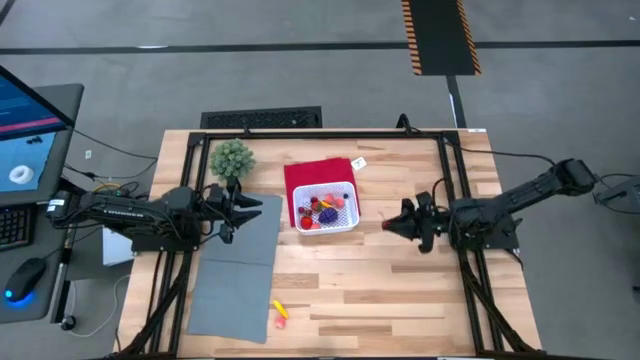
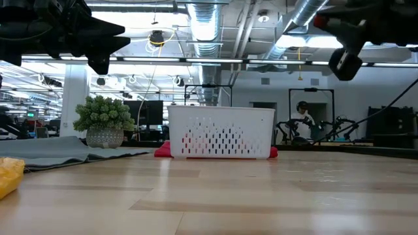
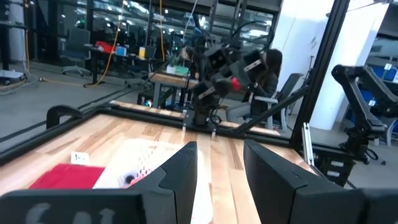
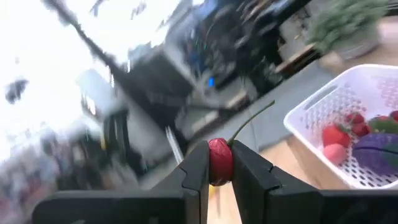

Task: Pick and placing Produce into tupperware
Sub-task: Put the red cherry into the white bin

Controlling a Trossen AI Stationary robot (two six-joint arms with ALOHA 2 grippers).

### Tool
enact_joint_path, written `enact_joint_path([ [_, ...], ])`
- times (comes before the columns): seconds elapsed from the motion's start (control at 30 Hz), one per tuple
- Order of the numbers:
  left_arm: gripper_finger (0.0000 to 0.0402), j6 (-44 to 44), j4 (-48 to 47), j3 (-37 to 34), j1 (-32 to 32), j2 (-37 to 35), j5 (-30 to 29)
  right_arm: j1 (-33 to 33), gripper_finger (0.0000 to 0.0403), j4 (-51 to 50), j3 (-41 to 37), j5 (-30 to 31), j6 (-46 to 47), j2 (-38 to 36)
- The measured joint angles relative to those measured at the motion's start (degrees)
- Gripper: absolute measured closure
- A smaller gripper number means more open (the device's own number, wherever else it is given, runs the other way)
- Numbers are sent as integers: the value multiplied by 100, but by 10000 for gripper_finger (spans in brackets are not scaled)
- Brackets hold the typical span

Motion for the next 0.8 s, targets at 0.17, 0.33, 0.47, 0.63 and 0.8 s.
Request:
enact_joint_path([
  [0.17,281,-40,167,0,0,0,-5,-383,323,143,-25,219,1067,-14],
  [0.33,281,-142,185,0,0,0,-6,-779,323,128,-25,145,1293,-11],
  [0.47,281,-142,183,0,0,-1,-9,-1082,323,209,-25,25,-107,-11],
  [0.63,281,-113,179,0,0,0,-9,-1152,323,295,-23,22,-2807,7],
  [0.8,281,80,148,0,0,0,-10,-1144,323,323,-21,23,-4862,232],
])
